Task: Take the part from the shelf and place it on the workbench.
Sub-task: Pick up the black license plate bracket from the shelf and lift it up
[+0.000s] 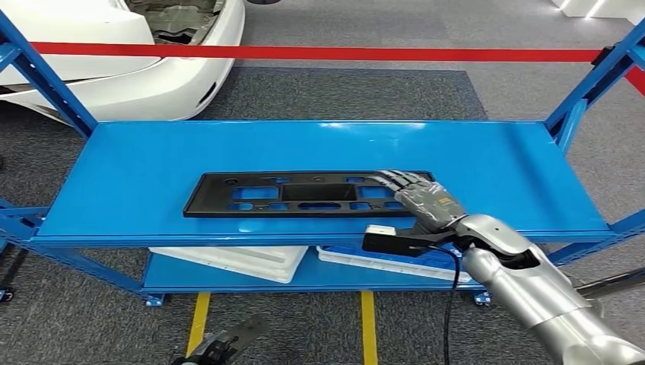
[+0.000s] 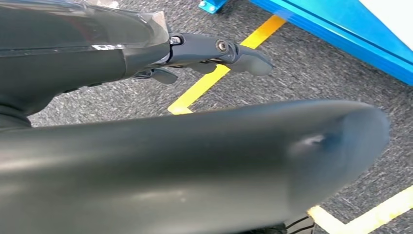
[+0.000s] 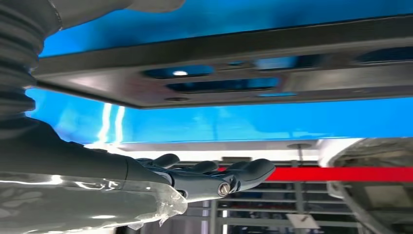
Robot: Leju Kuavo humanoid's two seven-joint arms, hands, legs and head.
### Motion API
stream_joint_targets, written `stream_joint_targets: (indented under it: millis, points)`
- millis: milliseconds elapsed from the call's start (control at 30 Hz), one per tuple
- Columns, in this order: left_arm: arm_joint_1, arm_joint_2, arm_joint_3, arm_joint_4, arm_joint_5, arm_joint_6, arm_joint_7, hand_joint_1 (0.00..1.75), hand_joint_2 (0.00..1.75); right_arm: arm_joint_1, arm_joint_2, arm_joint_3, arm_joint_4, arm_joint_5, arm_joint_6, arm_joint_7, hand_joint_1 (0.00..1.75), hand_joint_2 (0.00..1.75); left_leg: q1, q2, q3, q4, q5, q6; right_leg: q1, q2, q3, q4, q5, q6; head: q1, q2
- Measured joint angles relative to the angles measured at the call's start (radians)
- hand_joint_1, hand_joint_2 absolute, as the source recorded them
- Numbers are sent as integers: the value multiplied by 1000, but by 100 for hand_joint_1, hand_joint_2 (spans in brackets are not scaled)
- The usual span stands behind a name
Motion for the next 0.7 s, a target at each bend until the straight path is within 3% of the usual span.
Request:
stream_joint_targets:
  millis: [267,700]
  points:
    - [0,-2,-11,0,1,-2,5,0,0,-18,41,40,56,-31,-43,-5,0,175,0,0,0,0,0,0,0,0,0,0,0,0,0,0]
    - [-1,-2,-20,0,6,1,13,0,0,-29,60,51,126,-24,-106,2,0,175,0,0,0,0,0,0,0,-1,0,0,0,0,0,0]
